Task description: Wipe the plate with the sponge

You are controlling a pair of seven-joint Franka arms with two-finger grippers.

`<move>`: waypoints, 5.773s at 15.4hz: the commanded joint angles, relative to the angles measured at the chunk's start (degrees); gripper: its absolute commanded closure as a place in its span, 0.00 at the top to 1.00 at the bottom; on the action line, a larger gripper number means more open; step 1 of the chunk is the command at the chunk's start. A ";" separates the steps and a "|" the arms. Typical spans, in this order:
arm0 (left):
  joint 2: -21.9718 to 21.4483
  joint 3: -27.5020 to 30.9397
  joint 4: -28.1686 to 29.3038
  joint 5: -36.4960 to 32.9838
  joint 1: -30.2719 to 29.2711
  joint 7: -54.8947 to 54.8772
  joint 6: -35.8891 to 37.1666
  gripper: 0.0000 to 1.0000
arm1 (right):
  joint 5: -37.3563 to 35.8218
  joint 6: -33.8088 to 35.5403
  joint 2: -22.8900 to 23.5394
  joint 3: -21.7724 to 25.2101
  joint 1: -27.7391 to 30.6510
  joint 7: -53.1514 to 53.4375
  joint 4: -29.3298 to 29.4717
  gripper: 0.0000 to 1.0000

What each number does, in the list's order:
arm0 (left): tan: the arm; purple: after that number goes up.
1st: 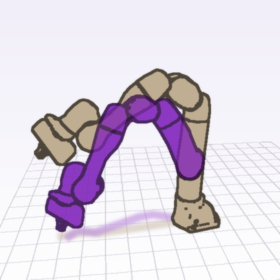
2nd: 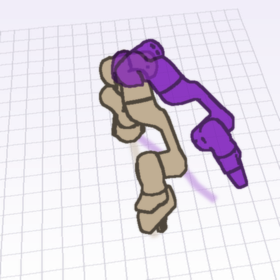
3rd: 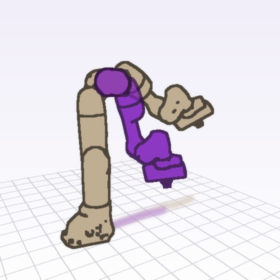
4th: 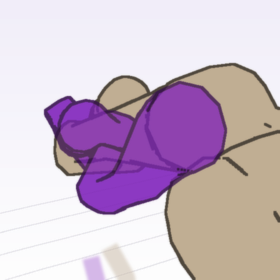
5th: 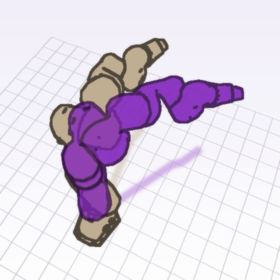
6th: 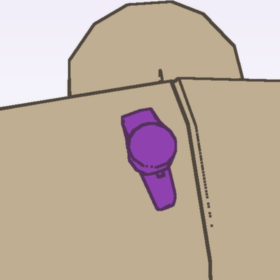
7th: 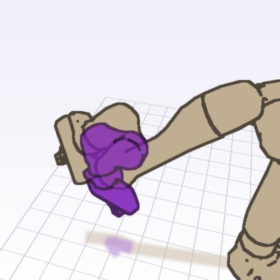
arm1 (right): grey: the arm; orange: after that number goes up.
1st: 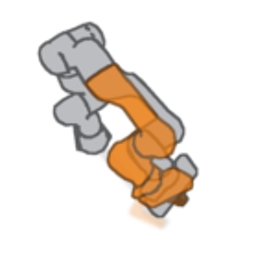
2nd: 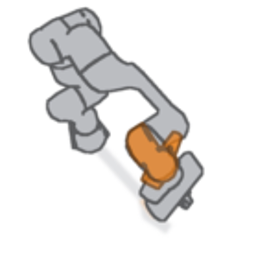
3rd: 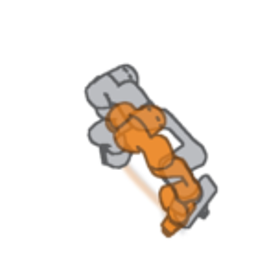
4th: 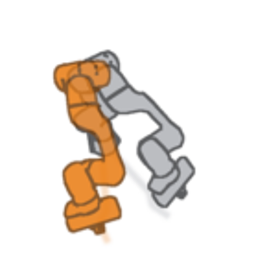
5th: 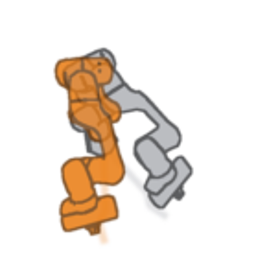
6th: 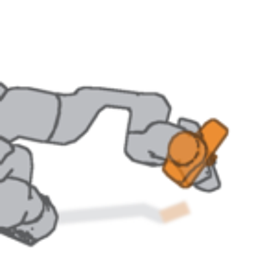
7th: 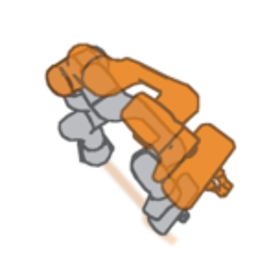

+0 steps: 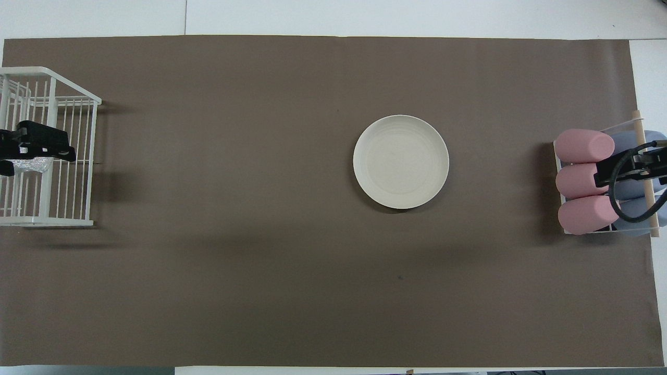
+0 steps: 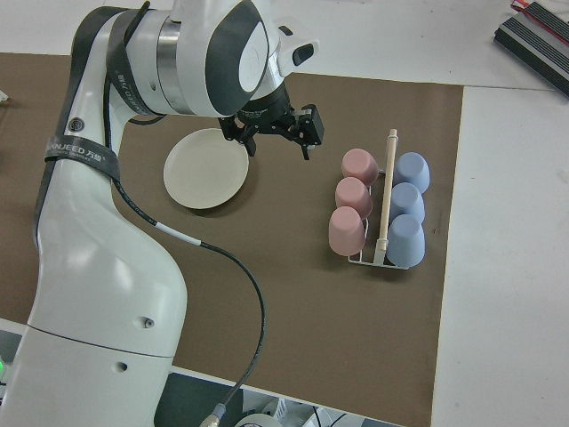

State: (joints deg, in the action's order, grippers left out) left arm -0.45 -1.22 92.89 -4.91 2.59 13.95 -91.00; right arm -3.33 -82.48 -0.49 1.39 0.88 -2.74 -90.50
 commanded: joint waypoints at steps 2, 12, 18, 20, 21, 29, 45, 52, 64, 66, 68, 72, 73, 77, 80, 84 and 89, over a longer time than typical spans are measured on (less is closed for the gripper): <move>4.74 -0.19 2.38 -12.18 2.41 1.25 -2.69 1.00 | 0.69 -0.05 -1.18 -0.25 0.70 -1.57 -1.35 1.00; 19.51 -0.01 2.92 -44.63 6.91 4.50 -3.05 1.00 | 0.69 -0.05 -1.18 -0.25 0.62 -1.57 -1.35 1.00; 21.81 -0.19 2.57 -48.44 6.38 5.47 -1.99 0.97 | 0.60 -0.05 -1.18 -0.25 0.70 -1.57 -1.35 1.00; 22.16 -0.19 1.60 -48.00 6.55 5.47 -1.56 0.87 | 0.78 -0.13 -1.18 -0.33 0.70 -1.66 -1.26 1.00; 22.33 -0.19 0.73 -48.00 6.64 5.47 -1.03 0.80 | 0.78 -0.40 -1.18 -0.34 0.70 -1.74 -1.26 1.00; 22.60 -0.28 0.37 -48.00 6.82 6.61 -0.50 0.00 | 0.96 -1.28 -1.09 -0.07 0.97 2.99 -1.17 1.00; 15.75 0.86 -23.72 10.48 0.42 7.05 14.97 0.00 | 8.60 -0.66 -1.97 -0.60 0.18 54.99 -0.99 1.00; 7.95 0.95 -9.71 42.83 -6.97 9.78 6.92 0.00 | 8.69 -3.83 -2.05 -2.18 -2.72 70.92 -0.12 1.00; -6.49 0.42 28.56 76.79 -1.62 -15.77 -6.30 0.00 | 10.97 -1.80 -3.81 -3.06 -17.40 95.81 -0.47 1.00; -6.58 0.34 31.55 80.91 -0.40 -20.53 -4.29 0.00 | 13.69 -4.95 -3.81 -4.37 -18.80 97.99 -0.64 1.00; -6.75 0.34 34.36 84.78 0.57 -24.04 -3.93 0.00 | 14.31 -5.76 -3.81 -4.73 -20.03 105.53 -0.64 1.00; -7.20 0.42 37.36 89.72 2.78 -25.73 -2.79 0.00 | 15.46 -5.93 -4.34 -5.61 -21.79 109.44 -1.08 1.00; -7.20 0.34 37.80 90.07 2.78 -26.43 -2.70 0.00 | 15.46 -6.28 -4.43 -5.61 -21.88 109.44 -1.34 1.00; -6.93 0.42 37.90 92.01 4.52 -29.60 -1.99 0.00 | 15.63 -14.44 -4.86 -6.66 -25.12 116.62 -4.06 1.00; -6.93 0.34 37.90 92.01 4.97 -29.69 -1.91 0.00 | 15.46 -16.75 -7.58 -6.75 -28.65 116.99 -9.42 1.00; -7.02 0.42 37.90 92.01 5.41 -29.60 -1.73 0.00 | 15.81 -18.67 -7.50 -6.84 -29.70 119.79 -9.26 1.00; -7.11 0.51 37.98 92.01 5.41 -29.60 -1.38 0.00 | 16.07 -30.69 -5.83 -7.02 -37.17 129.21 -11.79 1.00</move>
State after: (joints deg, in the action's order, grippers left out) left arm -5.69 -1.56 128.80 85.85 7.20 -14.77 -92.57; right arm 12.01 -107.75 -6.07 -5.58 -34.42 123.98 -98.94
